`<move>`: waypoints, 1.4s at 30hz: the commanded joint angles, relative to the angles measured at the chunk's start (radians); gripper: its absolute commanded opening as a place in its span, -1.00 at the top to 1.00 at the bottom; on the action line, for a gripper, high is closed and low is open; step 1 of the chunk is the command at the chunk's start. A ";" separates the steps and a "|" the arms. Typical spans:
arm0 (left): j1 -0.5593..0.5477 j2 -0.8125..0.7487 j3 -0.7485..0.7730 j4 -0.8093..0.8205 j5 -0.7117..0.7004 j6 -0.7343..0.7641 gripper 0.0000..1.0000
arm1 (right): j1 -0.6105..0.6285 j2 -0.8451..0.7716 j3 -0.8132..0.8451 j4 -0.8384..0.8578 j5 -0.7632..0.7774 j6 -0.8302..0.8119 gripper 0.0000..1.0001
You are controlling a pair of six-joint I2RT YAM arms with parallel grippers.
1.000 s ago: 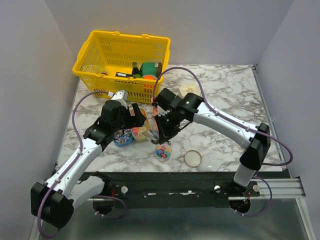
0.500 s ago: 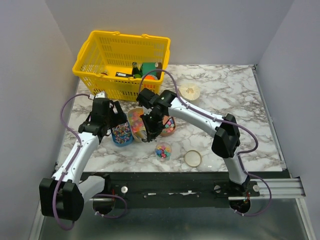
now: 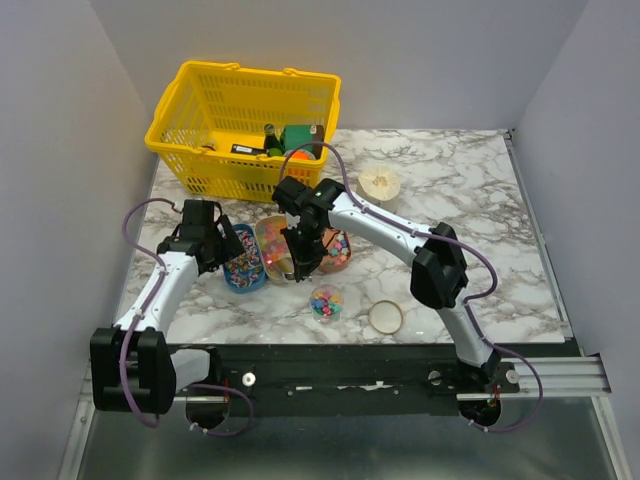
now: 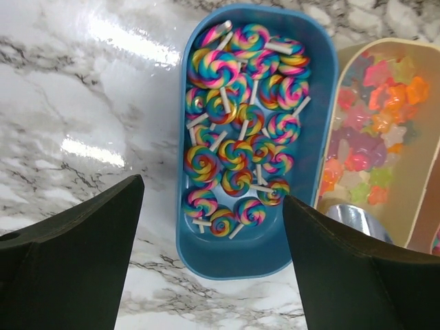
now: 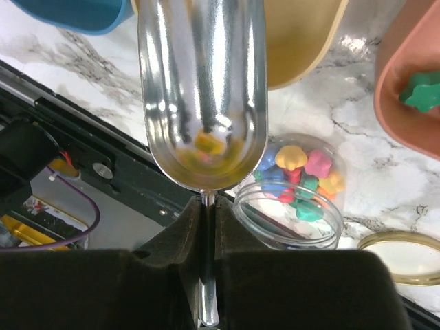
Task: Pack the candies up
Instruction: Adjust the storage box at the center of the board.
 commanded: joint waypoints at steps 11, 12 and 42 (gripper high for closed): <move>0.010 0.151 0.006 -0.015 0.177 0.030 -0.19 | -0.020 0.004 -0.059 0.019 -0.036 -0.023 0.99; 0.004 0.156 0.009 -0.012 0.185 0.035 -0.14 | -0.020 -0.002 -0.076 0.019 -0.036 -0.025 0.99; -0.198 0.028 0.135 0.013 0.180 0.032 -0.50 | -0.018 -0.233 -0.262 0.054 0.030 -0.080 0.99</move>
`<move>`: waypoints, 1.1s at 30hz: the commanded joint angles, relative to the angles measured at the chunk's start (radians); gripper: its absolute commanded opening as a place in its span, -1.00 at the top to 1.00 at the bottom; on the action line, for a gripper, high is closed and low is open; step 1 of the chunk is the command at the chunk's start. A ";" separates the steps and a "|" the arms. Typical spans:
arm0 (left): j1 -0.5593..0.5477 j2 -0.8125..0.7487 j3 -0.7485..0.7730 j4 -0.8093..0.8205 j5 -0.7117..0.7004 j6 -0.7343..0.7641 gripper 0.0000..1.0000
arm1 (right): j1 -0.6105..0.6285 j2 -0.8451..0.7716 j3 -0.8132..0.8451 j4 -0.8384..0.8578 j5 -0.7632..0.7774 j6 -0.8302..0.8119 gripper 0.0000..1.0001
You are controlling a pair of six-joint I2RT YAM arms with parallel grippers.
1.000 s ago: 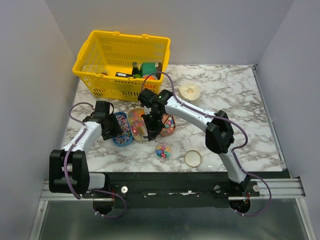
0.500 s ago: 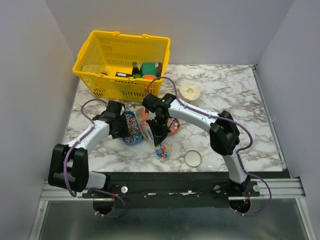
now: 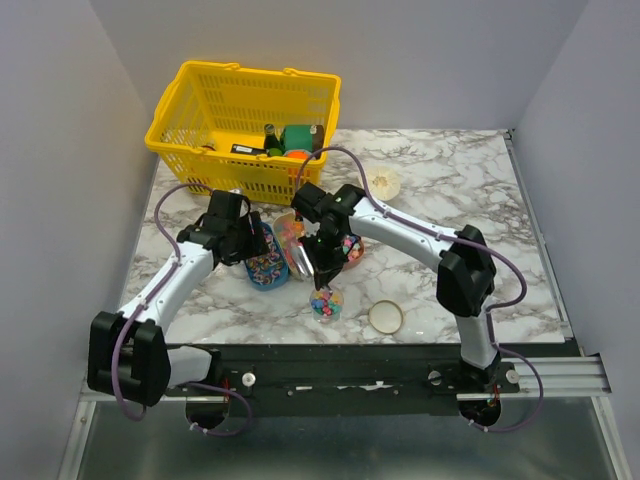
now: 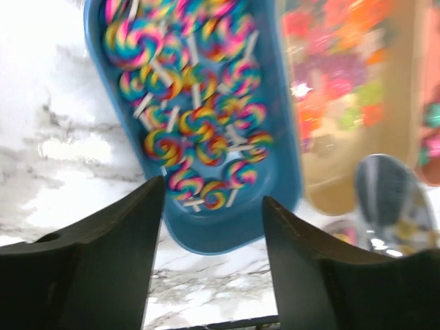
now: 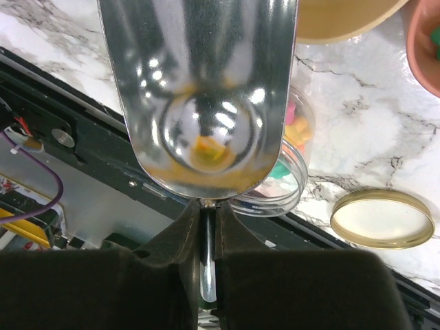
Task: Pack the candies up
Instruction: Adjust the storage box at the center of the board, then adjust the spatula.
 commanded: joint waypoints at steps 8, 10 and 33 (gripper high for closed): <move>-0.046 -0.096 0.080 0.123 0.206 0.006 -0.57 | 0.027 -0.120 0.016 0.031 0.065 -0.100 0.99; -0.063 -0.082 0.081 0.134 0.218 0.003 -0.57 | 0.039 -0.142 0.019 0.036 0.073 -0.111 0.99; -0.127 0.008 0.055 0.138 0.201 0.029 -0.38 | 0.055 -0.271 -0.029 0.088 0.159 -0.117 0.99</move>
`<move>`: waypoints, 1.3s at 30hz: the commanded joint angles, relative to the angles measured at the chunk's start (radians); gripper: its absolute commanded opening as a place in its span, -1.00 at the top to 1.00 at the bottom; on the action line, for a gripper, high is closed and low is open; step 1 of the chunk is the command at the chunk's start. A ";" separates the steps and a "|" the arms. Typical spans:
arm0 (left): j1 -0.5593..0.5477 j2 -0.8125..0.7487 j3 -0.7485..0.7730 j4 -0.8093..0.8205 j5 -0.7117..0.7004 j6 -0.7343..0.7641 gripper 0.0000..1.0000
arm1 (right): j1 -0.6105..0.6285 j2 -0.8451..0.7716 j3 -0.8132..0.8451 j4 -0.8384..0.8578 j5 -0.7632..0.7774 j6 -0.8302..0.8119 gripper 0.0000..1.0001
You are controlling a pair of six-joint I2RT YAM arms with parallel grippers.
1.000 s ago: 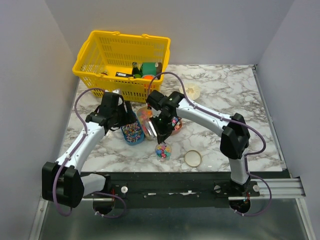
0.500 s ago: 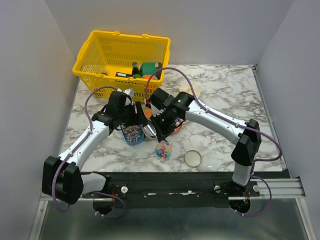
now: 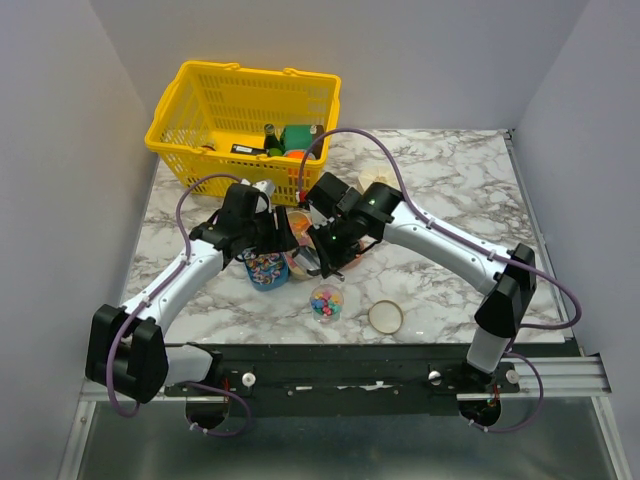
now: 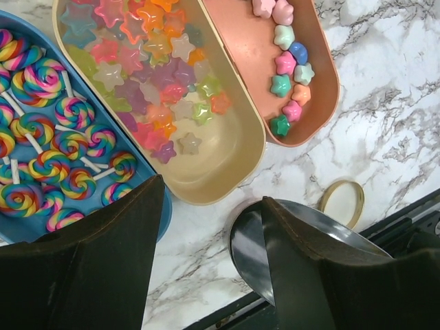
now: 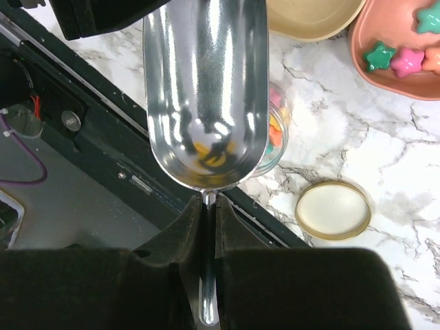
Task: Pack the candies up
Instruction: Adjust the spatula, then scoop the fake candies from the storage box.
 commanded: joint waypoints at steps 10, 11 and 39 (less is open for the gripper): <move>-0.002 -0.047 0.050 -0.073 -0.325 0.039 -0.88 | 0.005 0.160 0.093 -0.057 0.075 0.032 0.99; 0.001 -0.061 0.047 -0.084 -0.345 0.035 -0.88 | 0.004 0.174 0.106 -0.071 0.070 0.033 0.99; 0.151 0.129 -0.096 -0.118 -0.269 -0.053 -0.21 | -0.099 0.479 0.379 -0.258 -0.037 -0.042 0.99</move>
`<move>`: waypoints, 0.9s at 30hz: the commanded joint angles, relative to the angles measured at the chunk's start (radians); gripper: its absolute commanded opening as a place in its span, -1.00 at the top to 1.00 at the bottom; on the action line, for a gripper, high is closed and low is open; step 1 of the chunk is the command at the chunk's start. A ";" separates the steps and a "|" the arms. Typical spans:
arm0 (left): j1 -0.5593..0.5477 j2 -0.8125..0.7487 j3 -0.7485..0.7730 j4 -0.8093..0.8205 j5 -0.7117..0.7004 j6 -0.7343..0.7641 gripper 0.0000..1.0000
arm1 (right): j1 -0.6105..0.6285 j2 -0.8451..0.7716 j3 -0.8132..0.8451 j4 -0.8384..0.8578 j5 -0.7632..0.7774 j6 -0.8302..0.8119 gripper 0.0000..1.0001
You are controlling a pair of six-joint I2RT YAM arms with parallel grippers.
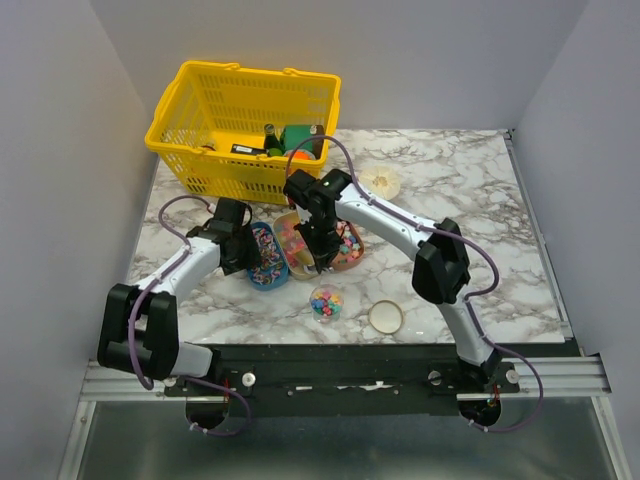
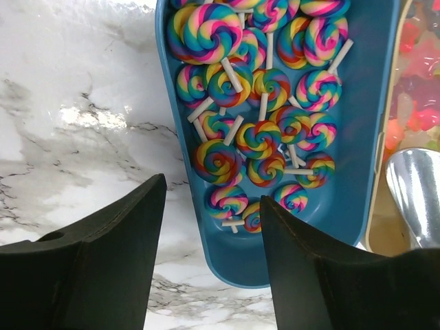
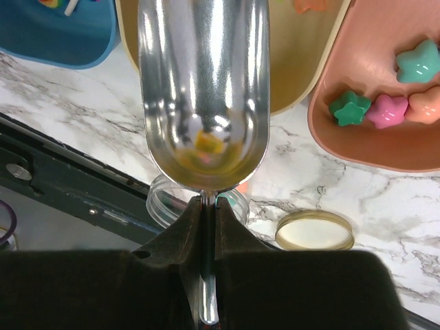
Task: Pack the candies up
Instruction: Scoop the fake candies from the storage box.
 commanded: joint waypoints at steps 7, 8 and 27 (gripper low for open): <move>0.001 0.091 0.015 -0.015 0.068 0.034 0.17 | -0.025 0.097 0.099 -0.065 -0.053 -0.021 0.99; 0.002 0.100 0.015 -0.013 0.071 0.036 0.21 | -0.026 0.110 0.112 -0.065 -0.056 -0.021 0.99; -0.050 0.160 0.055 -0.007 0.081 0.059 0.76 | -0.078 0.169 0.125 0.055 -0.004 0.083 0.99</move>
